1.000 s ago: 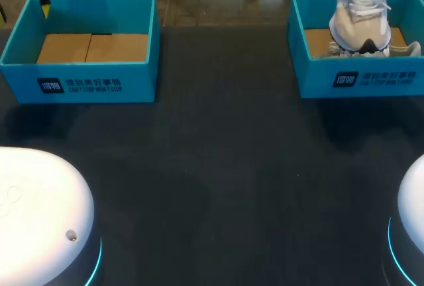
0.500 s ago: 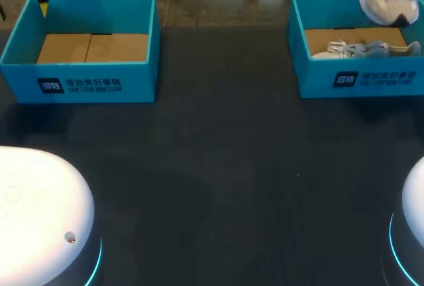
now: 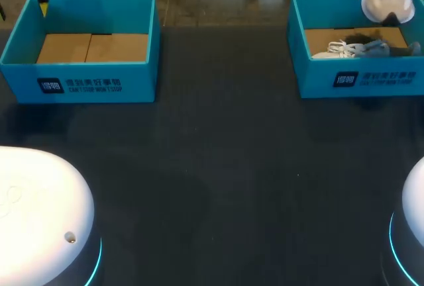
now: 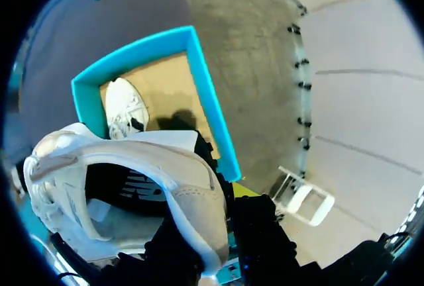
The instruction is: Take the shoe out of the shoebox, open the shoe tongue, remove and reinsert the insole, then place the shoe into the shoebox
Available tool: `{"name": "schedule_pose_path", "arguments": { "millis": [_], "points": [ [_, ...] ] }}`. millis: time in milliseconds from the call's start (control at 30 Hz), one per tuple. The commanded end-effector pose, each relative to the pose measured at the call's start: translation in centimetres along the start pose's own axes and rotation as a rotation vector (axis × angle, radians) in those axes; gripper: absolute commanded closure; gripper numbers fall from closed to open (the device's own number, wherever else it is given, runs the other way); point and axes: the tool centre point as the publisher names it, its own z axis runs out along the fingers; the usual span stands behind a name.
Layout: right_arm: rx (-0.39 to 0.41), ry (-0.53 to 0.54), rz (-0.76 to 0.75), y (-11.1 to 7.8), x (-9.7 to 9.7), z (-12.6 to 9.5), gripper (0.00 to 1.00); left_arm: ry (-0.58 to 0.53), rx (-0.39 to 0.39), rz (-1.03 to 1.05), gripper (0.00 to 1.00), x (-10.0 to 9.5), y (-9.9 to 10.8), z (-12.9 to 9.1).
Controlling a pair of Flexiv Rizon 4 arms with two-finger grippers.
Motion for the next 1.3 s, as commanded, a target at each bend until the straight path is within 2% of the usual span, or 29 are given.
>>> {"name": "schedule_pose_path", "arguments": {
  "millis": [33,133,300,833,933,1000,1100,1300],
  "points": [
    [0.087,0.118,0.380,-2.4,0.4,1.0,1.00,0.000,0.000,0.001,0.00,0.0,0.1,0.0],
    [0.110,0.146,0.480,-3.6,1.0,1.5,1.00,0.000,0.000,0.001,0.00,0.0,0.1,0.0],
    [0.142,0.161,0.606,-3.9,2.2,0.4,1.00,0.000,0.000,0.001,0.00,0.0,0.1,0.0],
    [0.125,0.155,0.620,-3.7,1.9,0.2,1.00,0.000,0.000,0.001,0.00,0.0,0.1,0.0],
    [0.099,0.137,0.737,-3.8,0.9,0.0,1.00,0.000,0.000,0.001,0.00,0.0,0.1,0.0],
    [0.074,0.148,0.819,-4.3,0.9,0.3,1.00,0.000,0.000,0.001,0.00,0.0,0.1,0.0],
    [0.084,0.136,0.917,-5.0,0.9,0.8,1.00,0.000,0.000,0.001,0.00,0.0,0.1,0.0],
    [0.081,0.122,0.982,-5.3,1.5,1.3,1.00,0.000,0.000,0.001,0.00,0.0,0.1,0.0]
  ]
}}
